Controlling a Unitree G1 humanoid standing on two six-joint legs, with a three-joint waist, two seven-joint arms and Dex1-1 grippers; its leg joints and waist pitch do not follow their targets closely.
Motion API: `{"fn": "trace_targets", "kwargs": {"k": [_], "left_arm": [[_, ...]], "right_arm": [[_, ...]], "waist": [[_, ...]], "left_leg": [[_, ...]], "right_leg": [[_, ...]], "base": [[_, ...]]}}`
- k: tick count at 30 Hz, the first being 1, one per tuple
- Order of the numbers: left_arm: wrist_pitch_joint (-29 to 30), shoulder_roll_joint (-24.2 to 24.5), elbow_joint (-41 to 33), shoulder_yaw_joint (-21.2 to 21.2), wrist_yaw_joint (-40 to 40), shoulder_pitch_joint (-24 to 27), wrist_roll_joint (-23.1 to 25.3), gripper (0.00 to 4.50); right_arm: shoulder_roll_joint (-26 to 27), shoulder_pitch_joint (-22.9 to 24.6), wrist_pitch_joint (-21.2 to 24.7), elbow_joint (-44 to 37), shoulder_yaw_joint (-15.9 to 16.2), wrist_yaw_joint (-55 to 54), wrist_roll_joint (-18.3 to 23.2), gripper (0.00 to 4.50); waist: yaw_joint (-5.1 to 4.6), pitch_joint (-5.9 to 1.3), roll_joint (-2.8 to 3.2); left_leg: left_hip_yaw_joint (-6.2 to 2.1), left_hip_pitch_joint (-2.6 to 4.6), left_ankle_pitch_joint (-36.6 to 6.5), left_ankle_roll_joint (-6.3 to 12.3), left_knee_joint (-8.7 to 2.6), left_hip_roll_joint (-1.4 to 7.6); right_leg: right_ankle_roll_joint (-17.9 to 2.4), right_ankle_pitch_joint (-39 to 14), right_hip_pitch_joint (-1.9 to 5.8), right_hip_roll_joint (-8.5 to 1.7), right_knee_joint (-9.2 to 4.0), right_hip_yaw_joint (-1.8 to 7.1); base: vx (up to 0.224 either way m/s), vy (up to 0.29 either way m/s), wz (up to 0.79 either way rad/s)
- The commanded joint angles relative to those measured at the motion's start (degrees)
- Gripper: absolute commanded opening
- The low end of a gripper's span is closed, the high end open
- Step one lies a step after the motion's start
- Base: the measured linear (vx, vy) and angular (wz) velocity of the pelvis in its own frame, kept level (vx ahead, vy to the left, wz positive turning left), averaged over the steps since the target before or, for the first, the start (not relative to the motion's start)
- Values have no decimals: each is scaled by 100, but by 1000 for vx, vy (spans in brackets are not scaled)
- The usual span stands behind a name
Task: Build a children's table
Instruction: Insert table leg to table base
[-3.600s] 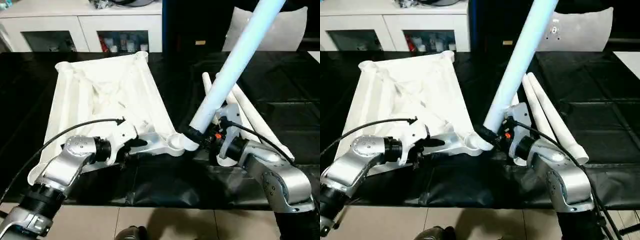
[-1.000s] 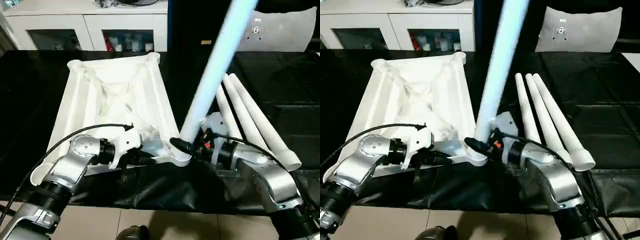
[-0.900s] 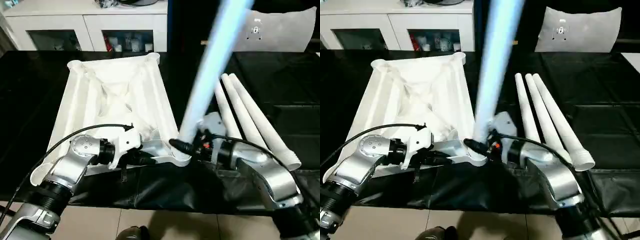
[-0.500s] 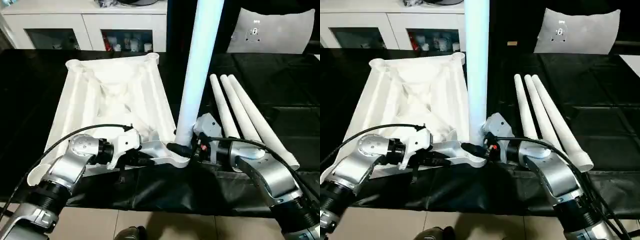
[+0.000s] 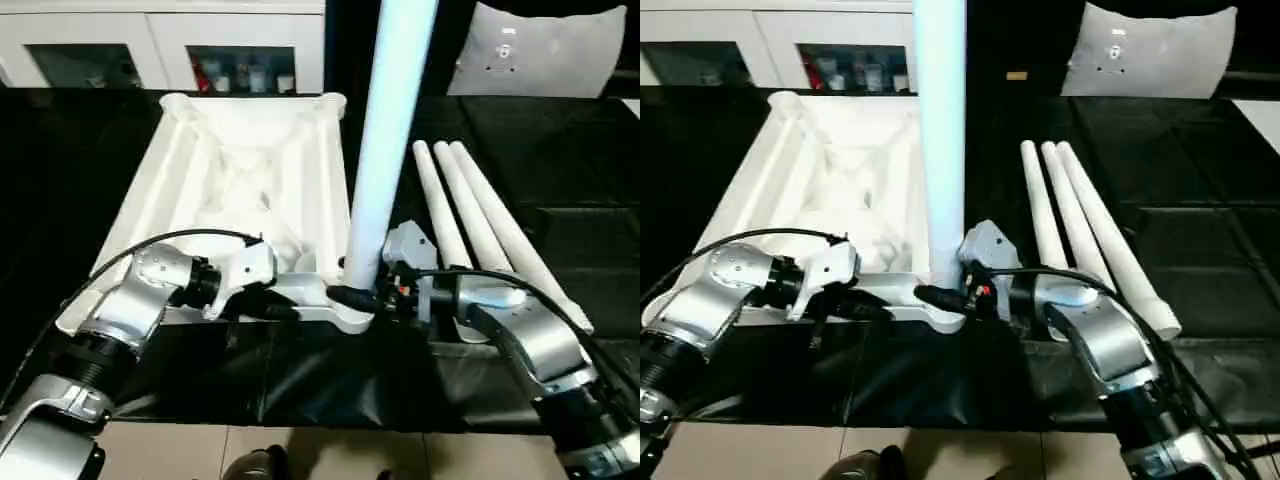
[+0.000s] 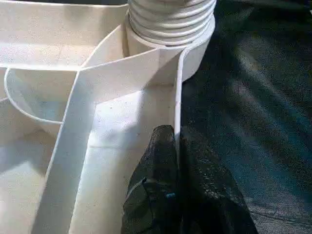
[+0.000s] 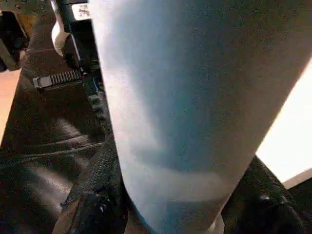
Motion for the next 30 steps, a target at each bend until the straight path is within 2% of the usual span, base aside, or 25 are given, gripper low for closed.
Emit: {"fn": "trace_targets", "kwargs": {"k": [1, 2, 3, 4, 6, 7, 8, 9, 10, 11, 12, 15, 18, 19, 20, 22, 23, 26, 28, 29, 30], "left_arm": [[253, 3, -424, 301, 535, 126, -69, 0], [298, 13, -500, 337, 585, 180, -72, 0], [491, 38, -785, 418, 719, 354, -92, 0], [732, 52, -1115, 500, 889, 547, -101, 0], [1035, 51, -1503, 575, 1081, 759, -97, 0], [1589, -1, -2222, 676, 1376, 1110, -92, 0], [1803, -58, -2483, 720, 1516, 1231, -87, 0], [1803, -58, -2483, 720, 1516, 1231, -87, 0], [2196, -207, -2935, 767, 1788, 1418, -48, 0], [2388, -312, -3140, 756, 1931, 1484, 1, 0], [2509, -381, -3265, 742, 2023, 1520, 38, 0], [3087, -773, -3705, 637, 2579, 1531, 145, 0], [3253, -822, -3818, 579, 2776, 1489, 206, 0], [3265, -827, -3827, 552, 2857, 1455, 274, 0], [3313, -822, -3843, 532, 2888, 1425, 301, 0], [3394, -794, -3849, 485, 2915, 1365, 378, 0], [3399, -794, -3850, 483, 2916, 1363, 383, 0], [3463, -793, -3861, 461, 2951, 1341, 442, 0], [3523, -786, -3878, 425, 3006, 1323, 454, 0], [3552, -771, -3879, 394, 3032, 1309, 445, 0], [3559, -762, -3877, 381, 3044, 1302, 437, 0]], "right_arm": [[146, 303, 311, 1077, 461, -497, -536, 195], [198, 265, 282, 1155, 413, -597, -571, 195], [301, 202, 279, 1276, 315, -832, -614, 195], [409, 144, 234, 1393, 210, -1057, -649, 195], [529, 103, 152, 1473, 97, -1288, -660, 195], [733, 13, 121, 1618, -91, -1676, -652, 195], [815, -33, 123, 1696, -165, -1830, -644, 195], [815, -33, 123, 1696, -165, -1830, -644, 195], [963, -153, 94, 1929, -290, -2109, -668, 195], [1032, -230, 73, 2074, -340, -2249, -687, 195], [1071, -281, 55, 2171, -370, -2331, -699, 195], [1253, -460, -18, 2482, -402, -2458, -680, 195], [1310, -494, -29, 2548, -385, -2438, -670, 195], [1333, -505, -21, 2575, -380, -2413, -665, 195], [1335, -528, -47, 2626, -345, -2380, -686, 195], [1362, -576, -63, 2731, -324, -2321, -671, 195], [1366, -578, -58, 2736, -328, -2319, -665, 195], [1406, -607, -12, 2789, -384, -2302, -596, 195], [1411, -662, -75, 2877, -396, -2302, -609, 251], [1413, -709, -123, 2950, -413, -2298, -610, 251], [1416, -721, -132, 2970, -421, -2287, -606, 267]], "waist": [[-50, -58, 22], [-57, -60, 17], [-91, -32, 18], [-131, -11, 38], [-197, -16, 42], [-228, -30, 25], [-260, -5, 30], [-260, -5, 30], [-280, 2, 34], [-321, 7, 6], [-323, 19, 11], [-306, 30, 1], [-296, 41, -12], [-284, 42, -20], [-286, 29, -48], [-276, 34, -29], [-274, 25, 5], [-276, 13, -7], [-274, 6, -5], [-280, 7, 15], [-284, 5, 5]], "left_leg": [[-397, 264, -3542, -741, -554, 544], [-430, 251, -3630, -779, -559, 543], [-475, 225, -3854, -838, -585, 531], [-521, 221, -4108, -929, -618, 525], [-574, 176, -4162, -1021, -656, 527], [-562, 196, -4195, -1033, -656, 521], [-551, 193, -4191, -1021, -660, 517], [-551, 193, -4191, -1021, -660, 517], [-529, 244, -4255, -970, -632, 502], [-517, 260, -4217, -953, -618, 501], [-527, 246, -4215, -943, -621, 499], [-504, 322, -4396, -953, -605, 490], [-486, 345, -4461, -941, -607, 479], [-464, 382, -4495, -919, -594, 470], [-456, 387, -4490, -900, -592, 466], [-451, 391, -4508, -900, -595, 465], [-452, 400, -4517, -908, -593, 465], [-441, 403, -4518, -912, -600, 460], [-434, 402, -4477, -913, -597, 461], [-426, 403, -4479, -915, -598, 456], [-427, 400, -4460, -896, -589, 450]], "right_leg": [[-952, -2608, -189, -439, -553, 226], [-888, -2802, -170, -451, -546, 214], [-734, -3235, -166, -452, -560, 182], [-646, -3440, -168, -438, -567, 145], [-681, -3053, -118, -423, -524, 118], [-729, -2817, -137, -407, -513, 121], [-765, -2758, -158, -394, -519, 125], [-765, -2758, -158, -394, -519, 125], [-731, -2831, -202, -367, -568, 129], [-794, -2716, -215, -365, -569, 136], [-793, -2732, -198, -367, -571, 123], [-742, -2788, -240, -339, -618, 109], [-708, -2747, -261, -313, -642, 103], [-662, -2751, -290, -303, -670, 109], [-645, -2761, -283, -297, -674, 102], [-626, -2771, -288, -300, -681, 97], [-632, -2749, -288, -302, -675, 99], [-657, -2553, -283, -282, -664, 86], [-696, -2434, -281, -284, -653, 88], [-718, -2383, -283, -278, -652, 86], [-726, -2378, -278, -283, -655, 84]], "base": [[0, 0, 0], [-29, 13, -22], [-41, 26, -31], [-41, 26, -31], [-38, 39, -32], [-35, 40, -32], [-31, 34, -29], [-31, 28, -23], [-31, 28, -23], [-36, 26, -19], [-38, 28, -19], [-27, 18, -12], [0, 0, 0], [0, 0, 0], [0, 0, 0], [0, 0, 0], [0, 0, 0], [0, 0, 0], [0, 0, 0], [0, 0, 0], [0, 0, 0]]}}
